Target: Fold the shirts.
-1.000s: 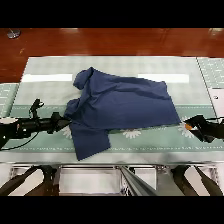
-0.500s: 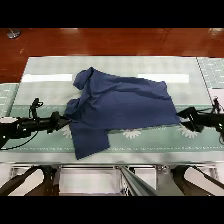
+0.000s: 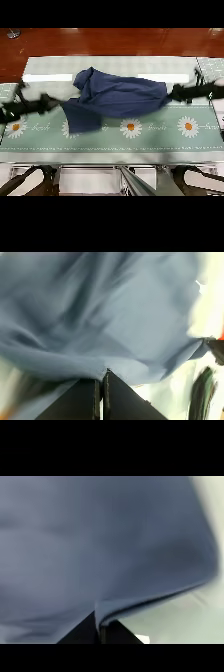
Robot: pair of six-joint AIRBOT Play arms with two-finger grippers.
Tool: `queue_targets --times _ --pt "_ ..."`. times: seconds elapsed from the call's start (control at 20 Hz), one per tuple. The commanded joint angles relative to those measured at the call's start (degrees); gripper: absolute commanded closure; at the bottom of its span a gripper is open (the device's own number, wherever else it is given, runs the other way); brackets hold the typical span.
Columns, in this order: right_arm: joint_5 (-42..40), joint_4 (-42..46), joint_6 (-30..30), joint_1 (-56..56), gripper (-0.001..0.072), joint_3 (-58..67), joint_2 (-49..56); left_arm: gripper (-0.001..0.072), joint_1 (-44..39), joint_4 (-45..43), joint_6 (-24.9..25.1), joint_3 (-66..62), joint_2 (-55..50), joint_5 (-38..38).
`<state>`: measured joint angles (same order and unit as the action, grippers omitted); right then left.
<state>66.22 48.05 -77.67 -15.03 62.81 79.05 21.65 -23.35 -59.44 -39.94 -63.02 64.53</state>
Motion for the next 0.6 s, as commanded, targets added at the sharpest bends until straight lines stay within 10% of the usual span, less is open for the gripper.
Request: queue_targets --times 0.0,0.25,0.55 --pt "3.72 -1.05 -1.2 3.32 0.0686 22.14 -3.15 0.0688 0.85 3.54 -3.52 -22.1 0.13 2.19" --pt "8.57 6.12 -9.68 3.3 0.0686 56.04 -6.38 0.0689 0.96 -8.02 -15.39 -59.25 0.22 6.56" --pt "16.59 15.63 -9.77 3.3 0.0686 57.18 -25.27 0.069 0.92 -40.35 -23.65 -76.26 12.55 9.75"
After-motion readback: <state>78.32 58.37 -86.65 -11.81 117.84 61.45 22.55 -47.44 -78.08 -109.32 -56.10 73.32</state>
